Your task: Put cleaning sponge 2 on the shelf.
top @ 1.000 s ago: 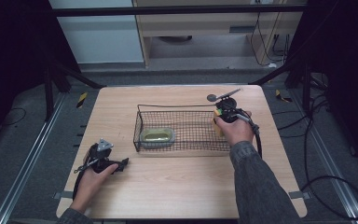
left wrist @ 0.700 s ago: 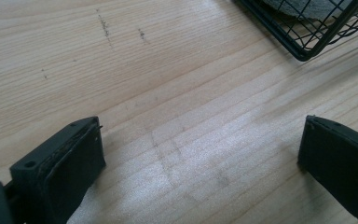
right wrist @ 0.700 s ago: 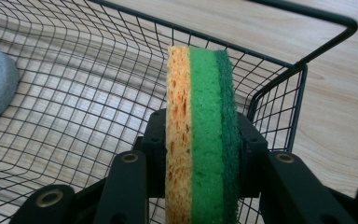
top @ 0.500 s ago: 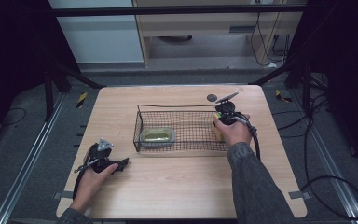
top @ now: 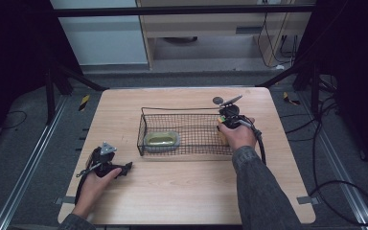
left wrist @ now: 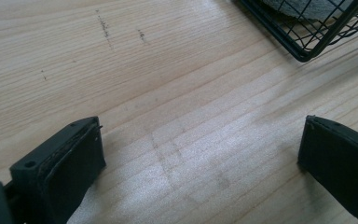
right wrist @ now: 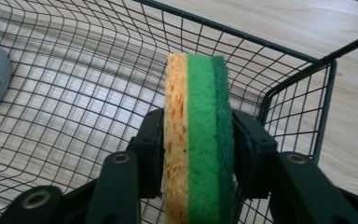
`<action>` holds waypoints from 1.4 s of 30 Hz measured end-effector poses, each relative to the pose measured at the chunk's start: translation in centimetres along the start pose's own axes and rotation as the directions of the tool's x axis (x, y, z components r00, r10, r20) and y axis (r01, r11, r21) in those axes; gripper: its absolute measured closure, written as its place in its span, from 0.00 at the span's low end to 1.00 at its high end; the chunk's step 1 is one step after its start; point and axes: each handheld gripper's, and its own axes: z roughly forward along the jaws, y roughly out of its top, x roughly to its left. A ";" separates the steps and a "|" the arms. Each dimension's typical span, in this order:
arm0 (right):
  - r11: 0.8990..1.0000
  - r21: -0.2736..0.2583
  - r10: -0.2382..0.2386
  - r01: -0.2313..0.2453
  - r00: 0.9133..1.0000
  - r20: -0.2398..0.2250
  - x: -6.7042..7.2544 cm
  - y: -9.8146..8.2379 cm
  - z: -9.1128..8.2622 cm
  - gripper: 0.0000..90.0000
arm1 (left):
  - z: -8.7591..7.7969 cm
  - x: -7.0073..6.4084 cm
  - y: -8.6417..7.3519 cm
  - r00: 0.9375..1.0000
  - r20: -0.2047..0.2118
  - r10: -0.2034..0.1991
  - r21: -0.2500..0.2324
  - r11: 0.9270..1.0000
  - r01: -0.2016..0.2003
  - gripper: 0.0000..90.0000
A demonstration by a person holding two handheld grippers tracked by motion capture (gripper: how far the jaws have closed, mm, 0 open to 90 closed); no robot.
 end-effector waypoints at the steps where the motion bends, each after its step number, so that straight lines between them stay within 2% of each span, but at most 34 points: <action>1: 1.000 -0.001 0.003 -0.003 1.000 -0.004 0.0 0.0 0.0 0.62 | 0.0 0.0 0.0 1.000 0.000 0.000 0.000 1.000 0.000 0.00; 11: 1.000 0.010 -0.013 0.013 1.000 -0.028 1.2 0.0 -0.4 0.47 | 0.0 0.0 0.0 1.000 0.000 0.000 0.000 1.000 0.000 0.00; 24: 0.999 -0.020 -0.029 0.029 0.999 -0.027 2.4 -0.1 -1.3 0.23 | 0.0 0.0 0.0 1.000 0.000 0.000 0.000 1.000 0.000 0.00; 33: 0.999 -0.041 -0.028 0.026 0.999 -0.038 2.7 -0.2 -2.0 0.15 | 0.0 0.0 0.0 1.000 0.000 0.000 0.000 1.000 0.000 0.00; 42: 0.996 -0.081 -0.042 0.040 0.999 -0.033 2.1 -0.3 -2.4 0.11 | 0.0 0.0 0.0 1.000 0.000 0.004 0.000 1.000 -0.004 0.00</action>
